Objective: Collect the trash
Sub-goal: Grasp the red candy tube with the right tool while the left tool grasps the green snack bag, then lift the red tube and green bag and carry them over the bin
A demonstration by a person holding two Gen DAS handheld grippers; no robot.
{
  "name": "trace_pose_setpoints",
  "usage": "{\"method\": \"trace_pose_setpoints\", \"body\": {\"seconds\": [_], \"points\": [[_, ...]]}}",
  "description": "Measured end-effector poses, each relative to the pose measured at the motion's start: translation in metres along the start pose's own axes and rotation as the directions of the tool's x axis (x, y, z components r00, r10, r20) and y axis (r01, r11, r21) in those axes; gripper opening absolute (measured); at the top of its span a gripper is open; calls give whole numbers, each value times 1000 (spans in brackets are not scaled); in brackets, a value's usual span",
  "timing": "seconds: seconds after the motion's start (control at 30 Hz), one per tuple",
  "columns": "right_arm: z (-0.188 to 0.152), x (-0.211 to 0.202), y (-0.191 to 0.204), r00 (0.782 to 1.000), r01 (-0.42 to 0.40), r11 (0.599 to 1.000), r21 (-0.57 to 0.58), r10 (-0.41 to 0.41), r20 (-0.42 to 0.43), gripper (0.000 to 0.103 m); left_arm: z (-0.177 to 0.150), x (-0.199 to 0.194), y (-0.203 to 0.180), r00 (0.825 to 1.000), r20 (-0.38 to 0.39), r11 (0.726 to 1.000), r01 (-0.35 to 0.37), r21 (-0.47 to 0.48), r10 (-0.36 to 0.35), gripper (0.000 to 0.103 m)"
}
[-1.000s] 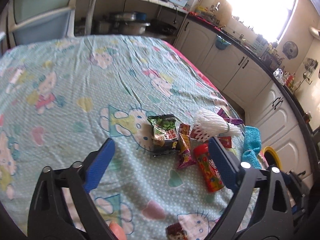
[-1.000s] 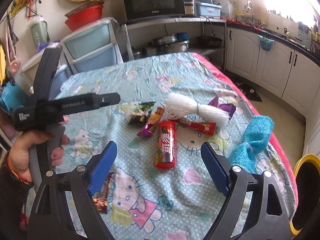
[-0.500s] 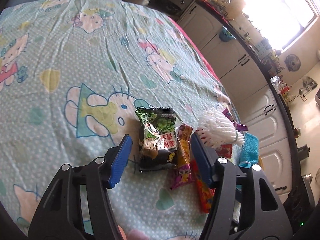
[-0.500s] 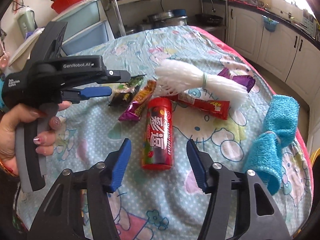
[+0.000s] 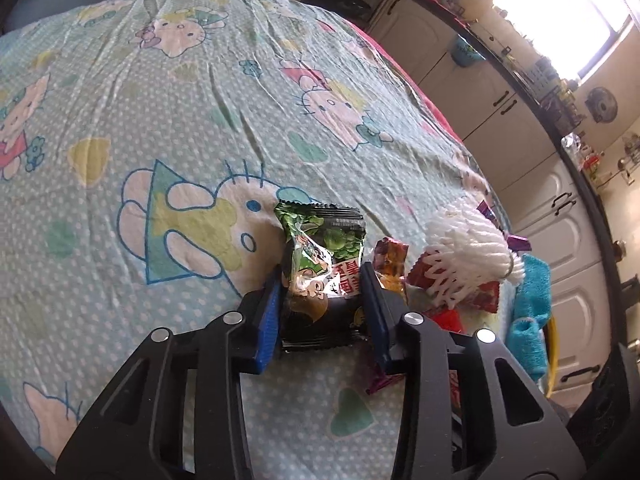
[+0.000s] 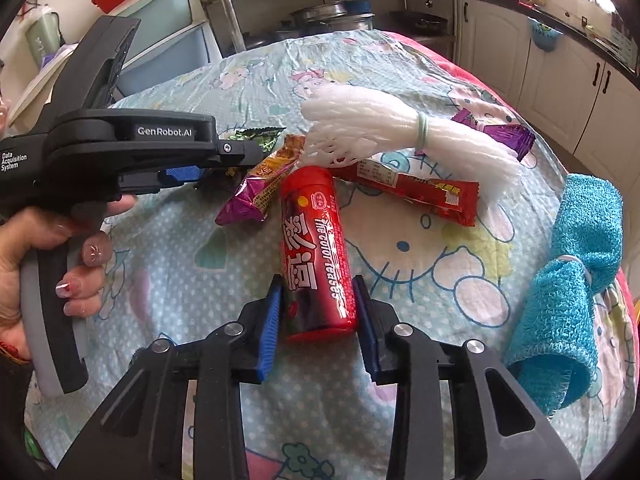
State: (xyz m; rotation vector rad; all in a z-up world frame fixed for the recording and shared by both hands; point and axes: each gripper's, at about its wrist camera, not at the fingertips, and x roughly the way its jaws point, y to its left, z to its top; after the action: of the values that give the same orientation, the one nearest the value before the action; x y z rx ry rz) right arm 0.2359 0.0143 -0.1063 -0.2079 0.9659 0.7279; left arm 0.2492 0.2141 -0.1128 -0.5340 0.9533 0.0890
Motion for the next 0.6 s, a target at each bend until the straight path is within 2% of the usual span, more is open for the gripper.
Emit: {"method": "trace_pose_setpoints", "body": {"seconds": [0.23, 0.6], "points": [[-1, -2, -1, 1000, 1, 1000, 5, -1, 10, 31, -8, -4, -2, 999, 24, 999, -24, 43, 23, 25], [-22, -24, 2, 999, -32, 999, -2, 32, 31, 30, -48, -42, 8, 996, 63, 992, -67, 107, 61, 21]]}}
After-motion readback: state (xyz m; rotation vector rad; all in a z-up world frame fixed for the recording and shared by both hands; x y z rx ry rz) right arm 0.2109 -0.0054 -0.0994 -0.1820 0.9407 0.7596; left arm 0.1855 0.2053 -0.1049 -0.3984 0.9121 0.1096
